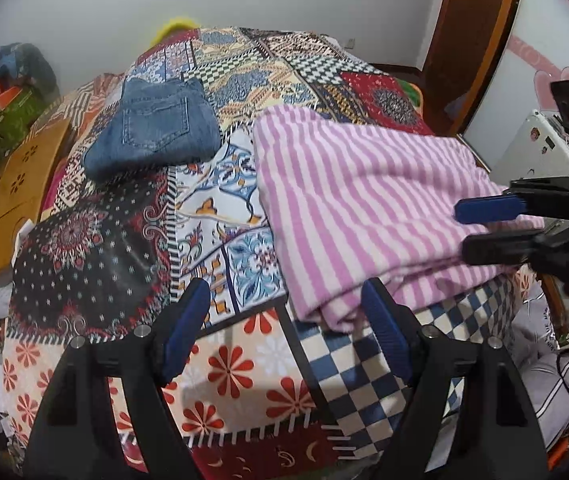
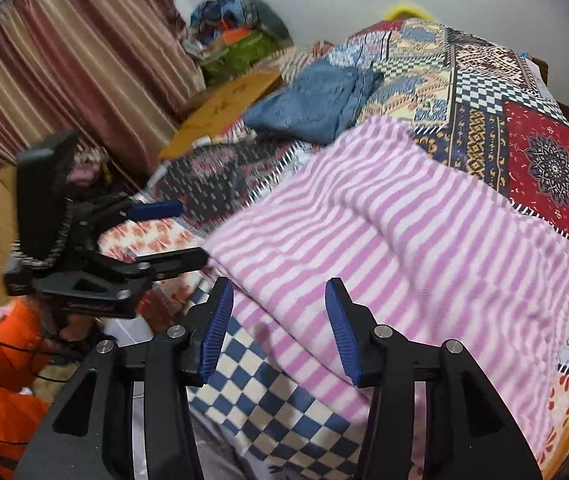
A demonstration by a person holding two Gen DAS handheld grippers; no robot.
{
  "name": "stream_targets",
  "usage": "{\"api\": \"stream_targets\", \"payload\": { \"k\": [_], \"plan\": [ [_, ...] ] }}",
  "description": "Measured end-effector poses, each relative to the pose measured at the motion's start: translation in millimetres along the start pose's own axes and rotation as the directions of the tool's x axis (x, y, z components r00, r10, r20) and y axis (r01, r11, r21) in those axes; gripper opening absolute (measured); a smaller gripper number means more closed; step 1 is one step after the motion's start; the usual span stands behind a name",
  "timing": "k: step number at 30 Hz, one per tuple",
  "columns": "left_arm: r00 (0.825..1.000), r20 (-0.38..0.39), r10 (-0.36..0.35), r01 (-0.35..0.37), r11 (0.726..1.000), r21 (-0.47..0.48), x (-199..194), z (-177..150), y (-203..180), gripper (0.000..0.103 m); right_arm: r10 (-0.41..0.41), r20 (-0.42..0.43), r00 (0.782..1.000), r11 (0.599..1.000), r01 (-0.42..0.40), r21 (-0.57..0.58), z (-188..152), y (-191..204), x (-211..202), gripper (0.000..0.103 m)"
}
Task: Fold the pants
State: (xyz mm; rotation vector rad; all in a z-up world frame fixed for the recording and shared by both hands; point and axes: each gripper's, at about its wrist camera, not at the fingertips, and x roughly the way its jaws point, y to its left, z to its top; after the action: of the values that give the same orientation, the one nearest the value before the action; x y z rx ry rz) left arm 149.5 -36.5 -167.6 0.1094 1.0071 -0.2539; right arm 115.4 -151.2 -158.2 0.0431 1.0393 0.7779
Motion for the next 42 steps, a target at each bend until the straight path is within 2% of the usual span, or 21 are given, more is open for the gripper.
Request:
{"api": "stream_targets", "payload": {
  "k": [5,7,8,9,11,15,17,19,22,25,28,30,33,37,42],
  "plan": [
    [1.000,0.010,-0.017,0.017,1.000,-0.021,-1,-3,3,0.079,-0.062,-0.039,0.997,0.995,0.059,-0.079,2,8,21,0.047],
    [1.000,0.018,-0.017,0.017,1.000,-0.026,-3,-3,5,0.079,-0.097,-0.028,0.995,0.989,0.093,-0.113,1,13,23,0.043],
    [1.000,0.020,-0.015,0.016,0.999,-0.029,-3,-2,7,0.079,-0.106,-0.022,0.994,0.987,0.103,-0.123,1,15,23,0.034],
    [1.000,0.023,-0.013,0.014,0.999,-0.035,-4,-2,8,0.079,-0.112,-0.014,0.994,0.985,0.109,-0.131,2,15,25,0.020],
    [1.000,0.026,-0.012,0.014,0.999,-0.046,-5,-2,11,0.079,-0.111,0.000,0.994,0.986,0.110,-0.126,1,16,24,0.013],
    [0.999,0.041,-0.009,0.011,0.998,-0.067,-8,1,17,0.079,-0.063,0.012,0.998,0.992,0.064,-0.105,-3,17,20,0.009],
    [0.999,0.047,0.000,0.004,0.997,-0.071,-9,4,19,0.079,0.016,0.002,1.000,0.994,-0.016,-0.112,-9,24,12,0.007],
    [0.999,0.047,0.007,-0.004,0.997,-0.073,-9,7,20,0.079,0.054,-0.031,0.998,0.984,-0.058,-0.166,-18,39,9,0.006],
    [0.999,0.044,0.017,-0.014,0.997,-0.071,-5,12,20,0.079,0.011,-0.082,0.997,0.974,-0.029,-0.224,-32,56,19,0.006],
    [0.998,0.056,0.035,-0.032,0.997,-0.066,-6,17,20,0.079,-0.035,-0.047,0.998,0.989,0.028,-0.149,-32,45,17,0.007],
    [0.997,0.069,0.038,-0.035,0.998,-0.045,-11,18,21,0.079,-0.060,0.044,0.997,0.997,0.062,-0.043,-32,25,-13,0.017],
    [0.996,0.076,0.051,-0.050,0.999,-0.014,-15,16,19,0.079,-0.076,0.097,0.992,0.997,0.077,-0.007,-33,17,-31,0.036],
    [0.995,0.073,0.067,-0.067,0.998,0.002,-17,12,17,0.080,-0.110,0.120,0.987,0.994,0.112,-0.010,-35,17,-46,0.052],
    [0.994,0.087,0.060,-0.060,0.998,-0.013,-18,13,18,0.080,-0.081,0.102,0.991,0.995,0.075,0.062,-48,11,-54,0.055],
    [0.996,0.076,0.037,-0.037,0.999,0.000,-8,25,25,0.083,-0.050,0.057,0.997,0.963,0.033,0.268,-84,-13,-50,0.056]
  ]
}}
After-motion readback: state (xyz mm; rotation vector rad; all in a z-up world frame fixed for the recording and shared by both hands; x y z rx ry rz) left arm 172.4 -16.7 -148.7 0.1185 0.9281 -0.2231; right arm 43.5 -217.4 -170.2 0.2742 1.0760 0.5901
